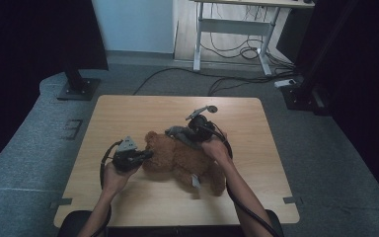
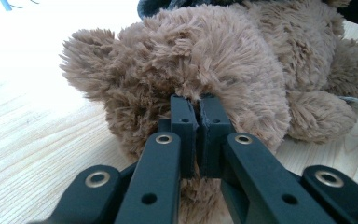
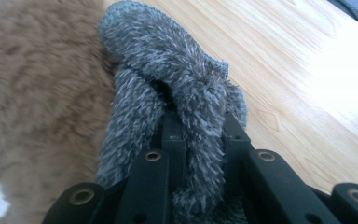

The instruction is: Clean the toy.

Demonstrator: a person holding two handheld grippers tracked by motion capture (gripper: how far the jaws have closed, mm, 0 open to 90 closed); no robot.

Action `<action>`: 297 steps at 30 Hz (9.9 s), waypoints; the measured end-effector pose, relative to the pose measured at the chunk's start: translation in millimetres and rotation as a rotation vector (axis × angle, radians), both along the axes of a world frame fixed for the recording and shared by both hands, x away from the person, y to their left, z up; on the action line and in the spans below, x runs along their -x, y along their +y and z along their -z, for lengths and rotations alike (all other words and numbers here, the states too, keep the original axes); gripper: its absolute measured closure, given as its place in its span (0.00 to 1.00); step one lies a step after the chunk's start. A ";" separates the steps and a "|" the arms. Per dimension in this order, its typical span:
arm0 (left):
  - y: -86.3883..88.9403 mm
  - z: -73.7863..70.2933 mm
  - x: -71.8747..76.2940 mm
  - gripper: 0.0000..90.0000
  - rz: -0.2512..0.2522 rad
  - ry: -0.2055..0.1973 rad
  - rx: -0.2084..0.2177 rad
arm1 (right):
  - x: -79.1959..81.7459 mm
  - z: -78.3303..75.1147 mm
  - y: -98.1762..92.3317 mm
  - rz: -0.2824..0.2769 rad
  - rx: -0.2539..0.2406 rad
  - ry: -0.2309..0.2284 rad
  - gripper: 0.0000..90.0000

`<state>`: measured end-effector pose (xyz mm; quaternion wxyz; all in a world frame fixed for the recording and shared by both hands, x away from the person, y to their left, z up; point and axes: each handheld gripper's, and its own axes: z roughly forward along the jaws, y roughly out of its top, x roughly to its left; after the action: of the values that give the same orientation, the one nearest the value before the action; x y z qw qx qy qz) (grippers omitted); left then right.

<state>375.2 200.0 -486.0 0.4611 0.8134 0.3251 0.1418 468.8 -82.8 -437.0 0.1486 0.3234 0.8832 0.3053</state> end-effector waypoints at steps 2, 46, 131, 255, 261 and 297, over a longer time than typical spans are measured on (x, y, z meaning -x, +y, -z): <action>0.1 0.3 0.2 0.96 0.001 0.000 0.001 | 0.5 0.8 -4.7 0.015 0.008 -0.008 0.85; 3.7 6.5 7.7 0.96 0.025 -0.006 0.011 | -5.3 -35.3 -14.8 0.024 -0.036 -0.059 0.85; -13.9 36.6 -7.8 0.72 0.027 0.127 -0.120 | -10.6 28.6 -66.9 0.160 0.042 0.022 0.85; 0.4 38.2 15.2 0.88 0.030 0.120 -0.089 | 100.9 -31.1 -42.5 -0.046 -0.132 -0.039 0.85; 0.5 38.0 15.4 0.88 0.029 0.121 -0.090 | 95.5 -10.5 1.6 -0.119 -0.068 -0.001 0.85; -0.3 37.9 15.9 0.89 0.041 0.125 -0.078 | 117.8 49.9 -111.4 0.100 -0.030 0.070 0.85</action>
<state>359.4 199.7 -523.9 0.4106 0.8446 0.3306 0.0941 350.9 -194.3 -486.9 0.1279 0.3799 0.8660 0.2990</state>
